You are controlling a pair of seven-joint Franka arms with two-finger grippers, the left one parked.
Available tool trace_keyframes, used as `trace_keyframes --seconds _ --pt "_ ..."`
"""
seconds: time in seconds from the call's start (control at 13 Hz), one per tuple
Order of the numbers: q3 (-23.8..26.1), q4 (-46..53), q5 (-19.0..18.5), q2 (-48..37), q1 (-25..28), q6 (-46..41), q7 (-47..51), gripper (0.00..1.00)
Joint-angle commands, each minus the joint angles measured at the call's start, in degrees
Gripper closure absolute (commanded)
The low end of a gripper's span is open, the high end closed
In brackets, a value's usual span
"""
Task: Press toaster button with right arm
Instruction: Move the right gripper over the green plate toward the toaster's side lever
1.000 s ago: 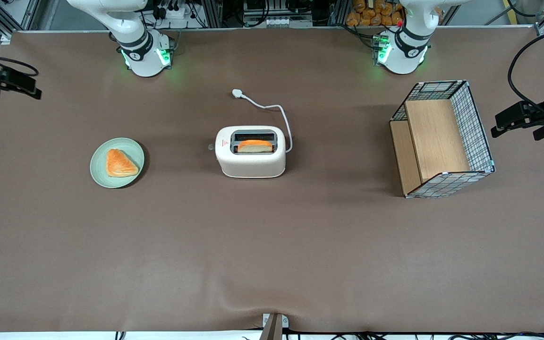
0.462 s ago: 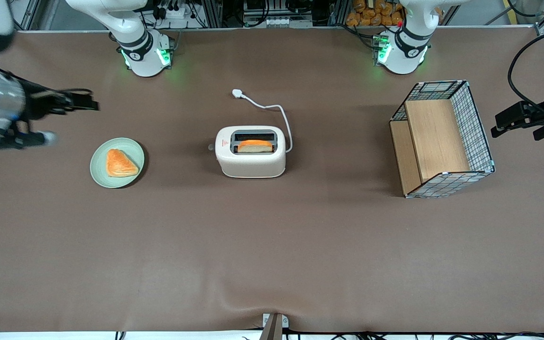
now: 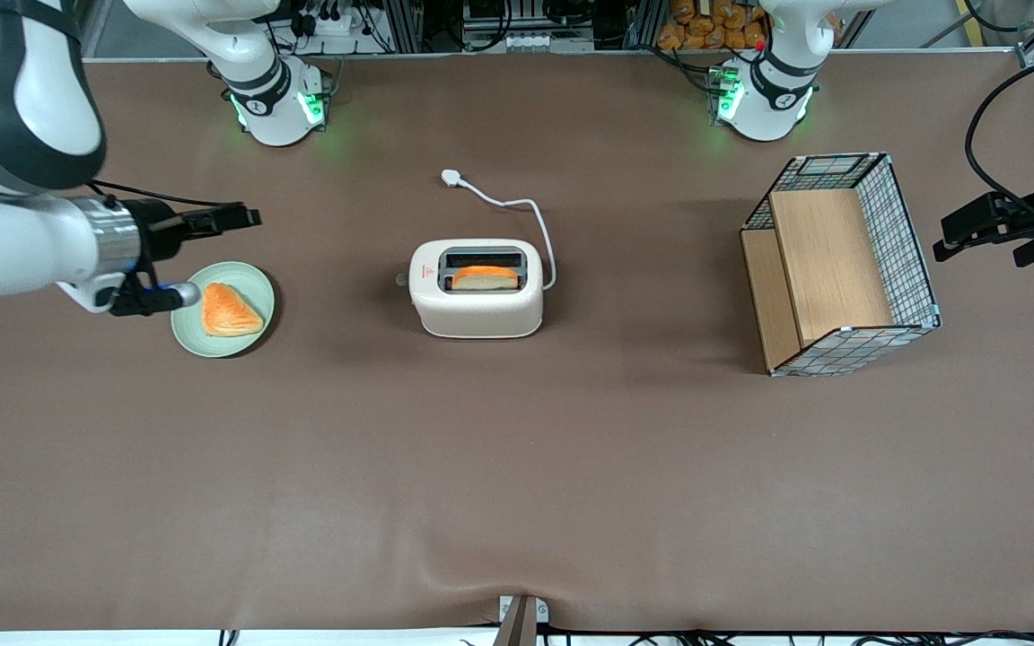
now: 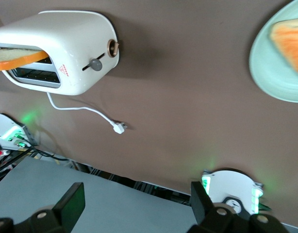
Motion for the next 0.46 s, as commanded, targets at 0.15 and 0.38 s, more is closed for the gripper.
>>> trace_keyframes --seconds 0.15,0.38 --pt "-0.32 -9.64 9.32 0.08 2.43 7.56 0.54 0.39" --pt "-0.40 -11.05 10.83 0.61 5.59 10.47 0.63 0.66"
